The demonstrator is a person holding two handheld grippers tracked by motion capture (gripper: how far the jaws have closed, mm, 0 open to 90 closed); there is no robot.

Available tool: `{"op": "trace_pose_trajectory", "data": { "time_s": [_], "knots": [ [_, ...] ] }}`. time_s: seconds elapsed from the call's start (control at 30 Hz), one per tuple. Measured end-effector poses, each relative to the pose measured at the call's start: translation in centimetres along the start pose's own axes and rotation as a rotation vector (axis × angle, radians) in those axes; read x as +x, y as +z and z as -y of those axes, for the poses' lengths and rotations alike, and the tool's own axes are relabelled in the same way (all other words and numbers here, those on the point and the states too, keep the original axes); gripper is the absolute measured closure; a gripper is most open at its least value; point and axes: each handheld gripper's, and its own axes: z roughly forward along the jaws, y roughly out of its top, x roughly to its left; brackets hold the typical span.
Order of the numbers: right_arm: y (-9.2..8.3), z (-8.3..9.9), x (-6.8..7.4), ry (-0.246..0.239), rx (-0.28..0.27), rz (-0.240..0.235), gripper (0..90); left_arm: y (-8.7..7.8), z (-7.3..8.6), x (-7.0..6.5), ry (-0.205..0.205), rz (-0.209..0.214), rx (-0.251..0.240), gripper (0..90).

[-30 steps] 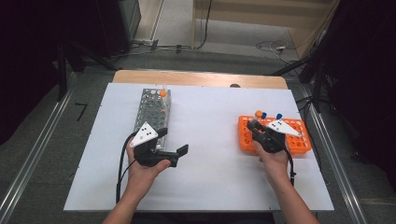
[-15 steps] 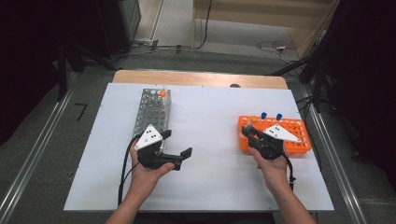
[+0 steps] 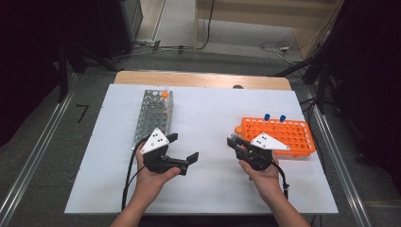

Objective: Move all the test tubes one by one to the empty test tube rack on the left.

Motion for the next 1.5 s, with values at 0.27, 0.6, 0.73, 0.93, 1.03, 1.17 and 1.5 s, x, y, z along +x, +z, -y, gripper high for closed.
{"op": "trace_pose_trajectory", "data": {
  "time_s": [0.27, 0.6, 0.73, 0.93, 1.03, 1.17, 1.5],
  "knots": [
    [0.7, 0.2, 2.3, -0.024, 0.022, -0.088, 72.7, 0.2, 0.0, -0.6, 0.012, 0.020, 0.005, 2.1],
    [1.4, 0.4, 4.8, -0.069, 0.051, -0.167, 72.7, 0.5, -0.1, -1.2, 0.026, 0.056, 0.001, 8.6],
    [1.6, 0.4, 5.5, -0.083, 0.061, -0.190, 72.7, 0.5, 0.0, -1.4, 0.033, 0.082, -0.008, 15.9],
    [1.8, 0.5, 6.2, -0.090, 0.073, -0.212, 72.6, 0.7, 0.1, -1.7, 0.053, 0.109, -0.005, 26.2],
    [1.8, 0.5, 6.5, -0.096, 0.075, -0.225, 72.7, 0.9, 0.1, -1.9, 0.063, 0.122, -0.009, 32.7],
    [1.9, 0.5, 7.0, -0.105, 0.077, -0.240, 72.6, 1.0, 0.1, -2.3, 0.083, 0.139, -0.012, 44.2],
    [2.0, 0.6, 7.7, -0.126, 0.087, -0.268, 72.6, 1.0, 0.2, -2.5, 0.102, 0.161, -0.025, 62.6]
  ]
}}
